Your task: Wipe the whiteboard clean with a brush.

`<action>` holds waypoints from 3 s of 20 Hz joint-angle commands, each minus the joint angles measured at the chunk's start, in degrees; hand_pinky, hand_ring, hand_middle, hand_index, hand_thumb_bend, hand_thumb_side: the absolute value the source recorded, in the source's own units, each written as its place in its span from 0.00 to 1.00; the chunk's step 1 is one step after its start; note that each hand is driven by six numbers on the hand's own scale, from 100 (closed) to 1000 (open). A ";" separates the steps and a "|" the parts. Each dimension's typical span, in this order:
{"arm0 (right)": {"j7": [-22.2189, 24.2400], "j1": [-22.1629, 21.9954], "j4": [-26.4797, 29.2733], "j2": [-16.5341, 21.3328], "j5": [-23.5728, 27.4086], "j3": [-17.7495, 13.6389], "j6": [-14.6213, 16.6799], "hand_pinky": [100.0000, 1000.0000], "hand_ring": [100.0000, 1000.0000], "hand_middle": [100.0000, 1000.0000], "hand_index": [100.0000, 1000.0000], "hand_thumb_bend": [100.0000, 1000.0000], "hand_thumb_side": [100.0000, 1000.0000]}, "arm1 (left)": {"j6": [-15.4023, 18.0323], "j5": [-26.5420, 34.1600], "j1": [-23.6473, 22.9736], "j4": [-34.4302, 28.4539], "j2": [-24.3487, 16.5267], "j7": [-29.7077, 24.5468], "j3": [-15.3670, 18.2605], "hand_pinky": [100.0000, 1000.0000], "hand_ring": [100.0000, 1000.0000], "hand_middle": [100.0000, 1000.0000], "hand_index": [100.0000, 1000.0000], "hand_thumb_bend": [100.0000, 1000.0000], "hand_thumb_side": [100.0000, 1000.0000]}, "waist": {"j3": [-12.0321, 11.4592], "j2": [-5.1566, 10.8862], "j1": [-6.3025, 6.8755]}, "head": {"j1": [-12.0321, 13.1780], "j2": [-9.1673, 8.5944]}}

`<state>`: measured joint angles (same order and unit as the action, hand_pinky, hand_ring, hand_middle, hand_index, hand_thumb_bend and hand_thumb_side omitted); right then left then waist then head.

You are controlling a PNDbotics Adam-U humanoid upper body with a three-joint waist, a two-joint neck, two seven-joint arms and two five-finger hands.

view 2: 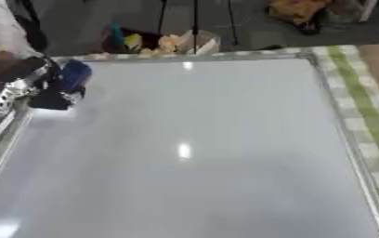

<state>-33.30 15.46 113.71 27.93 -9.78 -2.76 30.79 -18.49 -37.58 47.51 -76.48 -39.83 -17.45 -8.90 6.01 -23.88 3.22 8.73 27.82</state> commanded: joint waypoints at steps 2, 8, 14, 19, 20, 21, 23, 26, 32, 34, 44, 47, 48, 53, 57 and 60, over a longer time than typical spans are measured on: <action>-0.08 0.45 0.89 0.67 -0.67 -0.04 0.32 0.72 0.66 0.50 0.76 0.00 0.80 | -0.27 0.70 1.37 0.72 -1.51 1.18 1.69 0.32 0.43 0.38 0.07 0.05 0.34 | 0.04 1.07 -0.22 | 0.13 -0.73; 0.01 0.51 0.89 0.61 -0.58 -0.01 0.23 0.72 0.66 0.50 0.76 0.00 0.80 | -0.80 1.50 1.49 3.26 -1.39 1.52 2.66 0.33 0.43 0.38 0.07 0.06 0.34 | 0.00 1.09 -0.12 | 0.11 -0.79; -0.02 0.44 0.89 0.52 -0.57 -0.10 0.28 0.72 0.66 0.50 0.76 0.00 0.80 | -0.58 2.51 0.46 3.85 -1.28 0.78 2.33 0.33 0.43 0.38 0.07 0.06 0.35 | -0.11 1.05 -0.34 | 0.18 -0.69; -0.06 0.36 0.89 0.44 -0.57 -0.14 0.32 0.72 0.66 0.50 0.76 0.00 0.80 | -0.66 2.91 -0.13 4.56 -1.27 -0.27 1.82 0.33 0.44 0.38 0.08 0.07 0.36 | -0.20 1.09 -0.50 | 0.15 -0.64; -0.06 0.35 0.89 0.44 -0.58 -0.15 0.33 0.72 0.66 0.50 0.76 0.00 0.81 | -0.63 2.83 -0.20 4.74 -1.31 -0.53 1.72 0.34 0.44 0.38 0.08 0.08 0.36 | -0.21 1.10 -0.51 | 0.16 -0.64; -0.08 0.34 0.89 0.44 -0.56 -0.16 0.35 0.72 0.66 0.50 0.76 0.00 0.81 | -0.59 2.67 -0.28 4.94 -1.35 -0.85 1.59 0.34 0.44 0.38 0.08 0.08 0.36 | -0.22 1.11 -0.51 | 0.17 -0.63; -0.11 0.36 0.89 0.47 -0.51 -0.18 0.37 0.72 0.67 0.50 0.76 0.00 0.80 | -0.49 2.25 -0.39 5.36 -1.37 -1.53 1.35 0.34 0.44 0.39 0.08 0.09 0.36 | -0.23 1.14 -0.51 | 0.13 -0.55; -0.14 0.40 0.89 0.59 -0.38 -0.23 0.46 0.72 0.67 0.50 0.76 0.00 0.80 | -0.48 1.53 -0.51 5.97 -1.31 -2.33 1.18 0.34 0.44 0.39 0.08 0.09 0.36 | -0.25 1.19 -0.53 | -0.03 -0.31; -0.16 0.39 0.89 0.65 -0.20 -0.36 0.60 0.73 0.67 0.50 0.76 0.00 0.81 | -0.62 0.96 -0.74 7.22 -1.07 -3.44 1.16 0.35 0.45 0.39 0.09 0.07 0.40 | -0.27 1.21 -0.53 | 0.01 -0.20; -0.13 0.39 0.89 0.63 -0.16 -0.37 0.59 0.73 0.67 0.50 0.76 0.00 0.80 | -0.51 1.04 -0.87 7.53 -0.96 -4.04 1.06 0.36 0.46 0.40 0.10 0.07 0.44 | -0.32 1.22 -0.58 | 0.07 -0.17; -0.23 0.15 0.89 0.65 -0.03 -0.51 0.64 0.73 0.67 0.50 0.76 0.00 0.80 | 1.66 1.63 -1.05 6.90 -1.14 -8.74 0.66 0.39 0.47 0.41 0.14 0.03 0.62 | -0.42 1.52 -0.71 | 0.47 0.02; -0.24 0.08 0.89 0.68 0.02 -0.52 0.56 0.73 0.67 0.50 0.76 0.00 0.80 | 2.79 0.56 -1.07 6.51 -1.34 -10.21 0.52 0.40 0.48 0.40 0.14 0.04 0.60 | -0.49 1.63 -0.67 | 0.52 0.03; -0.24 0.07 0.89 0.69 0.03 -0.53 0.56 0.73 0.67 0.50 0.76 0.00 0.81 | 3.24 -0.05 -1.09 6.36 -1.40 -10.58 0.45 0.40 0.47 0.40 0.14 0.07 0.57 | -0.49 1.66 -0.67 | 0.54 0.04; -0.19 0.05 0.89 0.69 0.12 -0.48 0.53 0.73 0.67 0.50 0.77 0.00 0.80 | 5.39 -3.90 -1.05 6.10 -1.45 -12.22 0.09 0.41 0.47 0.37 0.14 0.07 0.55 | -0.49 1.75 -0.64 | 0.60 0.08; -0.19 0.04 0.89 0.75 0.19 -0.51 0.49 0.73 0.67 0.50 0.77 0.00 0.81 | 6.24 -6.05 -0.84 6.35 -1.28 -12.93 0.12 0.41 0.46 0.36 0.15 0.07 0.55 | -0.45 1.81 -0.64 | 0.63 0.02; -0.11 0.09 0.89 0.84 0.26 -0.48 0.46 0.73 0.67 0.50 0.77 0.00 0.81 | 6.68 -7.07 -0.70 6.40 -1.22 -13.32 0.04 0.41 0.45 0.35 0.17 0.07 0.55 | -0.51 1.85 -0.61 | 0.63 -0.03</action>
<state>-33.26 15.16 113.71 27.52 -9.92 -2.78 30.98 -12.16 -43.90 46.35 -69.83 -39.78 -30.56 -8.63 5.56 -23.57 2.71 9.25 27.69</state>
